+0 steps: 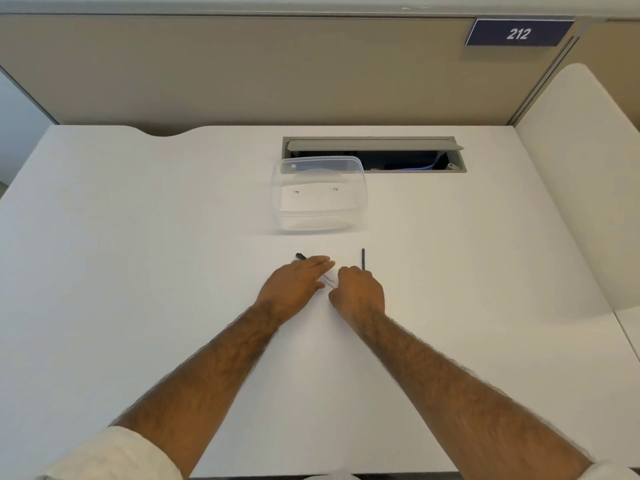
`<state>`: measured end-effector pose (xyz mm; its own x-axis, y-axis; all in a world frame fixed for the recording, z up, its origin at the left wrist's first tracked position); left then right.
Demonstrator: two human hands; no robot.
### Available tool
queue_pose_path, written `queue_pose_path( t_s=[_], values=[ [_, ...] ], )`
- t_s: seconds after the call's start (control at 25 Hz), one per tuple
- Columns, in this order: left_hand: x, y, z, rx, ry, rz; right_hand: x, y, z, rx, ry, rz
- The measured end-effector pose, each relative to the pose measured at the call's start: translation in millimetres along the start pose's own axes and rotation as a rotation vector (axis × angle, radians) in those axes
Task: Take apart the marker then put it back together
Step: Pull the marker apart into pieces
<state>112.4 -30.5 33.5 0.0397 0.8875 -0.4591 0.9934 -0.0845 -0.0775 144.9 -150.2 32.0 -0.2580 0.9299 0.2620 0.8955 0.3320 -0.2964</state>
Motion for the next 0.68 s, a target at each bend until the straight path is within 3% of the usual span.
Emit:
queue_pose_path(
  t_s=[0.12,0.24,0.32,0.48,0.68],
  values=[
    [-13.6,2.4,-5.9,0.01,0.097,0.078,7.8,1.1,-13.5,-0.078,0.01,-0.116],
    [-19.3,6.1,-19.7,-0.08,0.304,0.156,9.0,3.9,-28.6,-0.141,0.04,-0.218],
    [-17.8,9.0,-34.0,-0.147,0.318,0.126,-0.5,7.1,-35.3,-0.115,0.227,-0.195],
    [-9.8,12.8,-56.2,-0.197,0.227,0.032,-19.2,11.0,-39.5,-0.031,0.859,-0.042],
    [-7.1,13.0,-67.2,-0.192,0.116,-0.023,-22.1,10.8,-44.9,-0.007,0.967,-0.033]
  ],
)
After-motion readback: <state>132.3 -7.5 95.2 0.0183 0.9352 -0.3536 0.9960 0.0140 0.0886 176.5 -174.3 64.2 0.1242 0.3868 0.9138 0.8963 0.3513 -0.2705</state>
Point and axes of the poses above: each hand's wrist, its own y-axis towards the middle knuckle, its own z-axis out of the palm, x = y × z, the point moved 8 cm from there along y, towards the middle knuckle, and after that the axes turned 1 degree about -y, right-handed, at the moved point
